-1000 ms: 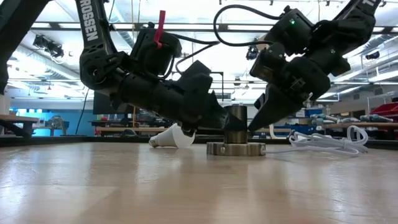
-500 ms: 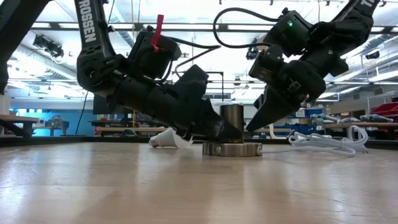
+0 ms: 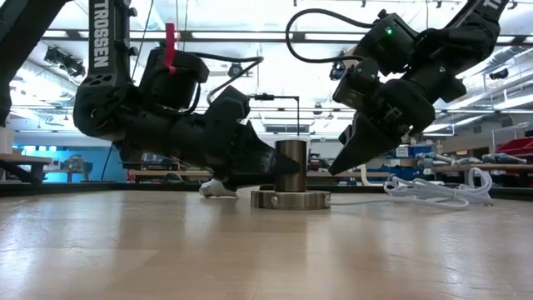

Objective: Screw lightbulb
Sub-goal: Insert the white lightbulb into the golden lamp

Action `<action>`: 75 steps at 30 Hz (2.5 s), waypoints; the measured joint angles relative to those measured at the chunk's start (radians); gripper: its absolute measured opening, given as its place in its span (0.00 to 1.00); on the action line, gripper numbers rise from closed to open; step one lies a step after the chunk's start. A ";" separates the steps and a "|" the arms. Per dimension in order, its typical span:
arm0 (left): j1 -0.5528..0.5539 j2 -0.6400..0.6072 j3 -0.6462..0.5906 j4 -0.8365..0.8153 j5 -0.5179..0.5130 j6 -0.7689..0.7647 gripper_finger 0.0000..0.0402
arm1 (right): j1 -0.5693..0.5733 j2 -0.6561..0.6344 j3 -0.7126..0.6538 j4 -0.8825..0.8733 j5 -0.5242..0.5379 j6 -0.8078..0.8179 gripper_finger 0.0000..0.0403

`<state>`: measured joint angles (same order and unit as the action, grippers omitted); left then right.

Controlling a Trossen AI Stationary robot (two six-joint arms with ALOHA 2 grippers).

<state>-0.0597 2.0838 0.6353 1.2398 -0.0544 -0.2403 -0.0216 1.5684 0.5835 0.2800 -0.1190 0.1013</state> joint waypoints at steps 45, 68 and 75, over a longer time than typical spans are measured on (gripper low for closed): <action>-0.126 -0.595 0.016 -1.098 0.016 -0.060 0.40 | -0.097 0.024 0.030 0.348 0.045 -0.044 0.05; -0.243 -0.595 0.015 -1.178 -0.068 -0.179 0.40 | -0.184 0.431 0.350 0.282 0.068 -0.061 0.83; -0.243 -0.595 0.014 -1.171 -0.068 -0.171 0.40 | -0.202 0.495 0.381 0.326 0.034 -0.082 0.84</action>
<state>-0.3023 1.4889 0.6495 0.0689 -0.1226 -0.4117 -0.2235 2.0635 0.9640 0.6061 -0.0847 0.0197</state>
